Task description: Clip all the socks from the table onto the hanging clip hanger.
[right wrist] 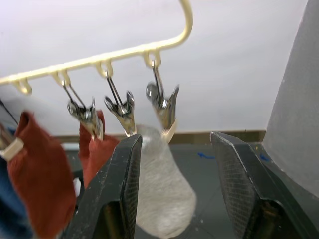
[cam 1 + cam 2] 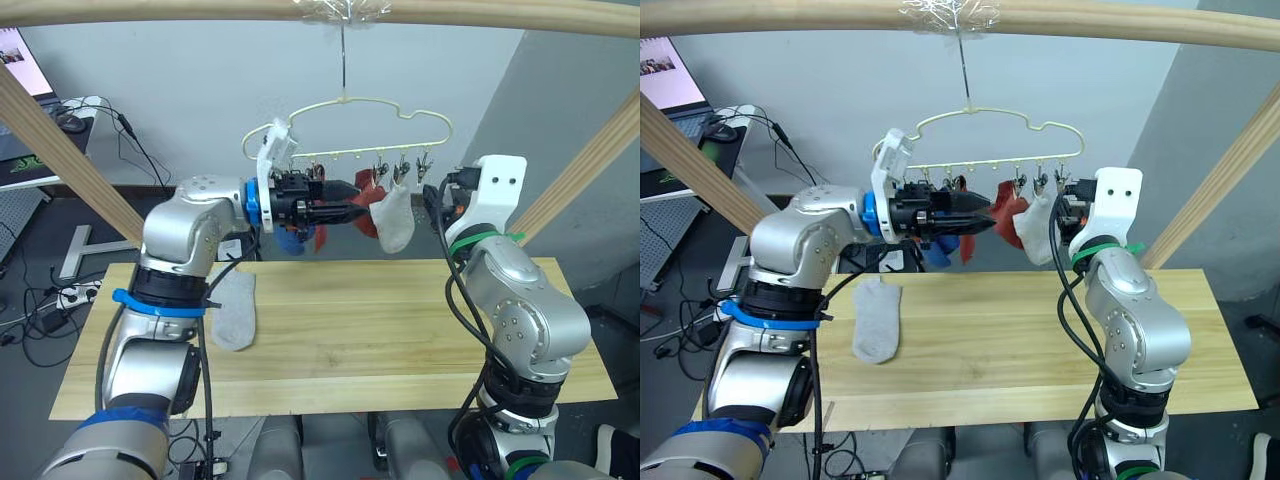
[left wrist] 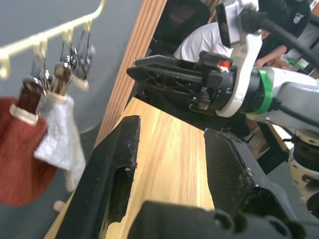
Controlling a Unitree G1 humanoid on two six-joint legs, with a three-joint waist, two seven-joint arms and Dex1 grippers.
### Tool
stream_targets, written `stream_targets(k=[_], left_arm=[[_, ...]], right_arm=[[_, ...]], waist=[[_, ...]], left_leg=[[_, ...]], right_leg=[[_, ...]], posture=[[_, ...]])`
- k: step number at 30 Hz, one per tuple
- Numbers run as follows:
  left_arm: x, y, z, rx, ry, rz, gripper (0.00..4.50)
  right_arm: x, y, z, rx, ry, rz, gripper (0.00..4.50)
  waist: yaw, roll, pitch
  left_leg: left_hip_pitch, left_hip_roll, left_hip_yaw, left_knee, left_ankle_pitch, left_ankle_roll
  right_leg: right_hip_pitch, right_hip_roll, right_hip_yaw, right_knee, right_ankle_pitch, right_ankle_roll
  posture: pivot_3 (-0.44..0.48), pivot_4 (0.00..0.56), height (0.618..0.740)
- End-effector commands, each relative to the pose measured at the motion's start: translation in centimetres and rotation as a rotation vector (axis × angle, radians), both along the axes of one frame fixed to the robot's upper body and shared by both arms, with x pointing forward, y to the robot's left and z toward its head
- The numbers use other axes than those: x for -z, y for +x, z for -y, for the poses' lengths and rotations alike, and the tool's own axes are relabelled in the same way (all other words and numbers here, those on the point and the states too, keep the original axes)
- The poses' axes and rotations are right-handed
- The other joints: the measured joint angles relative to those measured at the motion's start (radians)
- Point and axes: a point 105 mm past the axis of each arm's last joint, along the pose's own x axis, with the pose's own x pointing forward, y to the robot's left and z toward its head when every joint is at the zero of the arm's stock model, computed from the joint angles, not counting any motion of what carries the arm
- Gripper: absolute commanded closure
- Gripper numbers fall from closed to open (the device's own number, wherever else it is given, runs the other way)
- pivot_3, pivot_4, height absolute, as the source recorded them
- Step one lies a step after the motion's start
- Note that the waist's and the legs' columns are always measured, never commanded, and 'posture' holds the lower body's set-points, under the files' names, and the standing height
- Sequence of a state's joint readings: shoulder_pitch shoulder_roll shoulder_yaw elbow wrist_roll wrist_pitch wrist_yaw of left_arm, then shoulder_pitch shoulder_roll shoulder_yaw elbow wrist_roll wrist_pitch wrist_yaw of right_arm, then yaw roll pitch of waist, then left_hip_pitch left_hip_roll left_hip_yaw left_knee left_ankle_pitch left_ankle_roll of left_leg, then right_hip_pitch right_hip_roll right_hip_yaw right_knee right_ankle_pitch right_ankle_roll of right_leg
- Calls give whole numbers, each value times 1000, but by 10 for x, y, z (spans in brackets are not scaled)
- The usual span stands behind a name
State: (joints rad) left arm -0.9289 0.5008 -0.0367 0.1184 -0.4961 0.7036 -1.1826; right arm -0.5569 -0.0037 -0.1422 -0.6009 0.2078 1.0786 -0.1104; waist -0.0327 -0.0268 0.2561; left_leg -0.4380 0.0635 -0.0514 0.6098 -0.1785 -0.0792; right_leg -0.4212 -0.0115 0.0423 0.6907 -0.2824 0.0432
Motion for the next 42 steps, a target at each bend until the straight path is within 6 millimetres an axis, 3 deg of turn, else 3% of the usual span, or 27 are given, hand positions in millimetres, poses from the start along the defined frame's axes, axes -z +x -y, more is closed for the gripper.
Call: stream_targets(k=[1,19,42], left_arm=[[-23,-8,0,26,-26,62,2180],[-21,-9,-8,-30,-6,64,2180],[-20,-10,-16,-95,7,67,2180]], right_arm=[[-9,0,0,9,18,50,2228],[-5,11,-9,-30,61,23,2228],[-1,52,-6,-60,28,-13,2228]], waist=[[0,0,0],[2,0,0],[6,0,0]], left_leg=[[0,0,0,0,0,0],[1,0,0,0,0,0],[2,0,0,0,0,0]], right_leg=[[0,0,0,0,0,0],[0,0,0,2,0,0],[0,0,0,4,0,0]], posture=[[29,203,740],[65,210,740],[126,228,740]])
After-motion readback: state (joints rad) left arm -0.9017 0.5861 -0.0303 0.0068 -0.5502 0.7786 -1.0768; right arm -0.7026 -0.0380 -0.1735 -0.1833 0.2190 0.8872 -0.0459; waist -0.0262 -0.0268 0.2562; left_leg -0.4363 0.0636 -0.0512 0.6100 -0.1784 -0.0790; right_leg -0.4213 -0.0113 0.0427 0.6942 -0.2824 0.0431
